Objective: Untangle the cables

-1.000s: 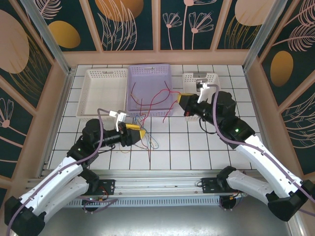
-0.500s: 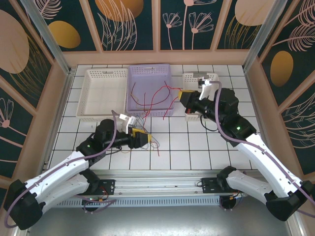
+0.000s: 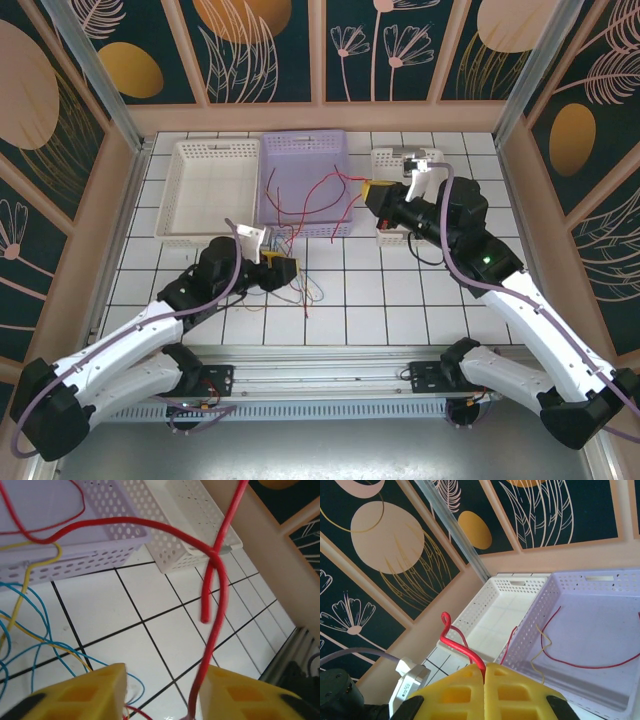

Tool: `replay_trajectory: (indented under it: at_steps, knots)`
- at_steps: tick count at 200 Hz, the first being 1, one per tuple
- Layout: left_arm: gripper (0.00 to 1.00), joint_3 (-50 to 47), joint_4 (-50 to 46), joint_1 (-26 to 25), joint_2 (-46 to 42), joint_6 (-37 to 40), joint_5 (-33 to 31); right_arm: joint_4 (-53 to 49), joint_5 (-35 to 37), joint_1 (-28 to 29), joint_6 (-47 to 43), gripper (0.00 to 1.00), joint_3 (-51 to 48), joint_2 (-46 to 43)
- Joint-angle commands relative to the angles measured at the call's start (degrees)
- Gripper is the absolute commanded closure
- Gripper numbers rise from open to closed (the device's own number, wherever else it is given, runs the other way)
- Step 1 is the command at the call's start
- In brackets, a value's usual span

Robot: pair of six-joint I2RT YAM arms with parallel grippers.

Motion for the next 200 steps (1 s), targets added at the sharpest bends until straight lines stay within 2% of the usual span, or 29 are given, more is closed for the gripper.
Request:
replay_trajectory:
  at_steps: [1, 49, 109, 142, 200]
  knots:
    - [0.74, -0.2, 3.3, -0.2, 0.5, 0.3, 0.0, 1.1, -1.4, -0.3, 0.4, 1.00, 1.9, 0.0]
    - [1.00, -0.4, 4.3, -0.3, -0.6, 0.3, 1.0, 1.1, -0.9, -0.3, 0.5, 1.00, 1.3, -0.4]
    - [1.00, -0.5, 3.6, -0.2, -4.3, -0.8, 1.7, 0.8, 2.8, -0.6, 1.0, 1.00, -0.1, -1.0]
    - [1.00, 1.3, 1.2, -0.2, -8.8, -1.6, 2.3, -0.8, 4.7, -3.1, 3.5, 1.00, -2.0, -0.9]
    - [1.00, 5.6, -7.8, -0.3, -14.5, 1.9, -1.2, -2.3, 5.1, -14.7, 9.0, 1.00, -7.5, -1.8]
